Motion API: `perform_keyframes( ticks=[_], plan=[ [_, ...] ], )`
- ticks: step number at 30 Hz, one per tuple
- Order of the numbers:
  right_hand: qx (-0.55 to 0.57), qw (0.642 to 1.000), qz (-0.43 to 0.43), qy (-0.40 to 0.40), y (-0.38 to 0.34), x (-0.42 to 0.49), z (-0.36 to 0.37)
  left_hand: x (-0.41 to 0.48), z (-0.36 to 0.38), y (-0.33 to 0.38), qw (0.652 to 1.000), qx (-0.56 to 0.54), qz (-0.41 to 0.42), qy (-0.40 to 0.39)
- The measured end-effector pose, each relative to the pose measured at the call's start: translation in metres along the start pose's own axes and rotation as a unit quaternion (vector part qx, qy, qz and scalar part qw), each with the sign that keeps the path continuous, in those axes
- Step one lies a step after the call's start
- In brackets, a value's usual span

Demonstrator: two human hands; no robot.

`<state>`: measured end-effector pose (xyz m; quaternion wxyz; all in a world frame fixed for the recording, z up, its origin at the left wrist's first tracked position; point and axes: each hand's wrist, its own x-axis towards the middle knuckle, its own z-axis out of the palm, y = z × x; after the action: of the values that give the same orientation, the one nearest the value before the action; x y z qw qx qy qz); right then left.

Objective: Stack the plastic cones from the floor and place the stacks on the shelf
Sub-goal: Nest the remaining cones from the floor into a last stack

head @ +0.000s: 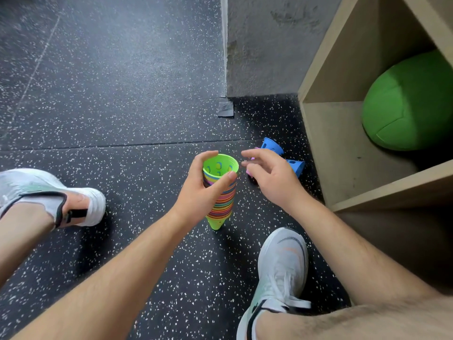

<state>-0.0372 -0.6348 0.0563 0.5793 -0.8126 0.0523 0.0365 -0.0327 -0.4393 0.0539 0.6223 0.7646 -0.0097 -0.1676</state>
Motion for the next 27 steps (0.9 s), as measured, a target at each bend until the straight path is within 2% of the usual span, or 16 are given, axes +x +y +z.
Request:
perform_keyframes(
  ticks=[3,8,13,20,27],
  plan=[
    [-0.119,0.989,0.044,0.074,0.024,0.011,-0.006,-0.001,0.004,0.001,1.000,0.005,0.000,-0.006],
    [-0.235,0.969,0.048,0.066,0.051,0.031,-0.018,-0.003,0.012,-0.001,1.000,0.022,0.005,-0.017],
    [-0.305,0.946,0.098,0.049,0.062,0.055,-0.023,-0.006,0.020,-0.002,0.999,0.017,0.013,-0.030],
    [-0.337,0.937,0.089,0.031,0.067,0.059,-0.019,-0.007,0.019,-0.001,1.000,-0.012,0.008,-0.027],
    [-0.258,0.963,0.039,0.073,0.060,0.036,-0.013,-0.002,0.014,-0.002,1.000,-0.001,0.010,-0.008]
  ],
)
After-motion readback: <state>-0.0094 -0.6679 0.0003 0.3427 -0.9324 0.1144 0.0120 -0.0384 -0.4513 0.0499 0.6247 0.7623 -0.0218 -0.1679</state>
